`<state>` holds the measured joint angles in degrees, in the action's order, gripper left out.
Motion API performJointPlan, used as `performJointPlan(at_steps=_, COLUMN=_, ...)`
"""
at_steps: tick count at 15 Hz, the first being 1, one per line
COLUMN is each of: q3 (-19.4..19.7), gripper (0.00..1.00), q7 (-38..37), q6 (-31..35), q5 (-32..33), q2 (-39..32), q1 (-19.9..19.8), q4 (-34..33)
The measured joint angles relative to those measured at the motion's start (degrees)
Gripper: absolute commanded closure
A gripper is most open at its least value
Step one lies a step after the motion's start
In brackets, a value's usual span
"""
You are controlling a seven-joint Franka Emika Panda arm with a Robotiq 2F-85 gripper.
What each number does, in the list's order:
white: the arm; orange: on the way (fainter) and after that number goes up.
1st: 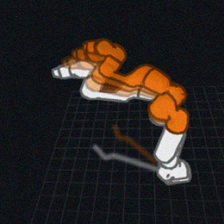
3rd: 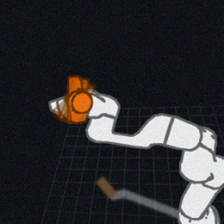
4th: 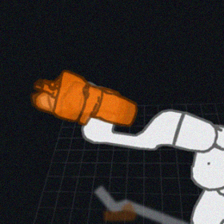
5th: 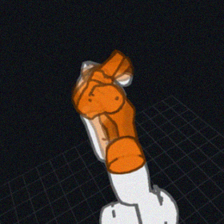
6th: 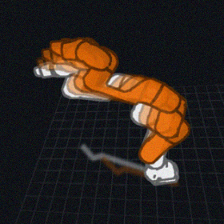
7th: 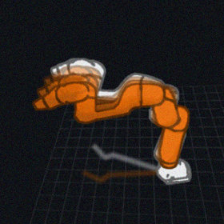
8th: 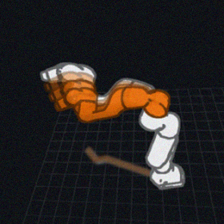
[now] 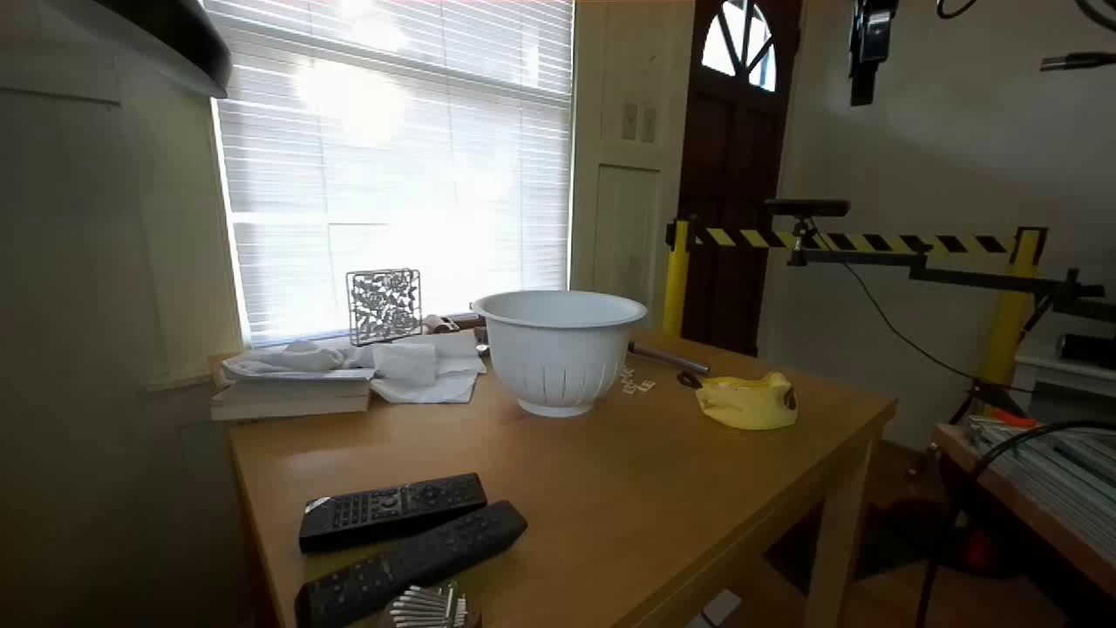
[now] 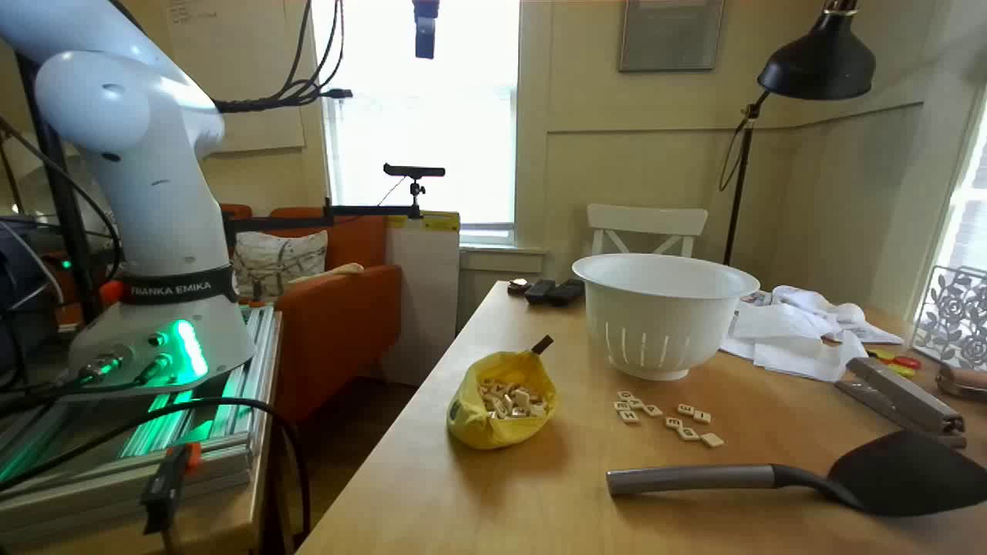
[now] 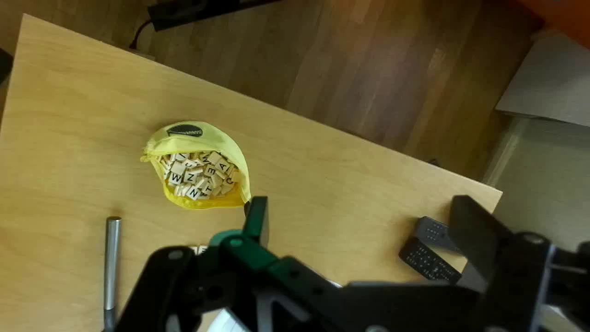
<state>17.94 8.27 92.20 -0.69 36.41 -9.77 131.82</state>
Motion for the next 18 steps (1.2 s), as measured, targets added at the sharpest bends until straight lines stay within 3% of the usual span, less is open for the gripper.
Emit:
performJointPlan(at_steps=13, q3=0.28, gripper=0.0, q7=0.39, q6=1.33, q5=-0.7, q2=-0.7, q1=-0.03, q4=0.02)
performJointPlan(at_steps=18, q3=5.97, gripper=0.0, q7=9.33, q6=6.2, q5=-5.51, q2=-9.52, q1=0.36, q4=-1.04)
